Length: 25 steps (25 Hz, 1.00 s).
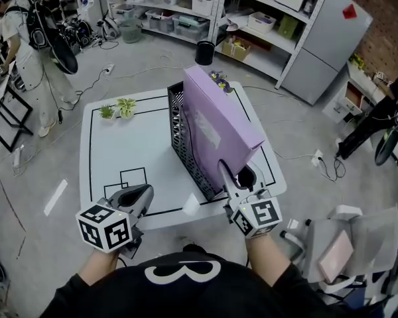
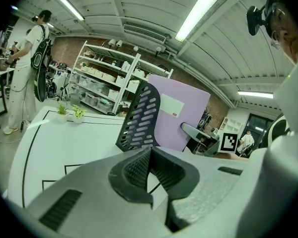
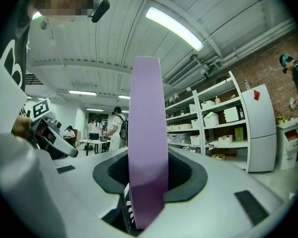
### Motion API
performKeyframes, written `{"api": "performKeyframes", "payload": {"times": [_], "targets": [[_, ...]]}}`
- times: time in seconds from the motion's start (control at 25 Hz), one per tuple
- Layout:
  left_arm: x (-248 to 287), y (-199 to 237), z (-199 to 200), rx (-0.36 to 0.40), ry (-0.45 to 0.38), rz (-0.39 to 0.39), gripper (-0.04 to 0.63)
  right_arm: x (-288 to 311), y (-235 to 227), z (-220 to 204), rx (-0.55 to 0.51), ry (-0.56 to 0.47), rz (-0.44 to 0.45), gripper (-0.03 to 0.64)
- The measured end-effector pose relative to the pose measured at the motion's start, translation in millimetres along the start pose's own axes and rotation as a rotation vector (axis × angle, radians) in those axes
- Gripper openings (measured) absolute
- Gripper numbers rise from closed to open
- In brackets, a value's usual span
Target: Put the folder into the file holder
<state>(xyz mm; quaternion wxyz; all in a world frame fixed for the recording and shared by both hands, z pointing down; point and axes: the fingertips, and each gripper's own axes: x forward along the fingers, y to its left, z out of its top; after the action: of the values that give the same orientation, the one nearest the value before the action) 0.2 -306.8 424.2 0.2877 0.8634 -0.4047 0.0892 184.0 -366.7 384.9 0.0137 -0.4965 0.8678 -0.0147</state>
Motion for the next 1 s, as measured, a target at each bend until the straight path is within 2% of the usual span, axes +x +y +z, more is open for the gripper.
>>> {"api": "performKeyframes", "payload": {"times": [0.32,0.68,1.0], "targets": [[-3.6,1.5,-8.2,0.017,0.018,-0.03,0.005,-3.4,4.4,-32.0,0.0,0.103,-0.023,0.163],[-11.3,-5.2,-25.3,0.014,0.026,-0.07,0.005,-8.9,8.4,-35.5,0.06,0.133,-0.052,0.172],[-22.9,-11.8,-42.9,-0.004,0.018,-0.089,0.005,-38.6,12.9,-32.0,0.132,0.147,-0.069,0.241]]}}
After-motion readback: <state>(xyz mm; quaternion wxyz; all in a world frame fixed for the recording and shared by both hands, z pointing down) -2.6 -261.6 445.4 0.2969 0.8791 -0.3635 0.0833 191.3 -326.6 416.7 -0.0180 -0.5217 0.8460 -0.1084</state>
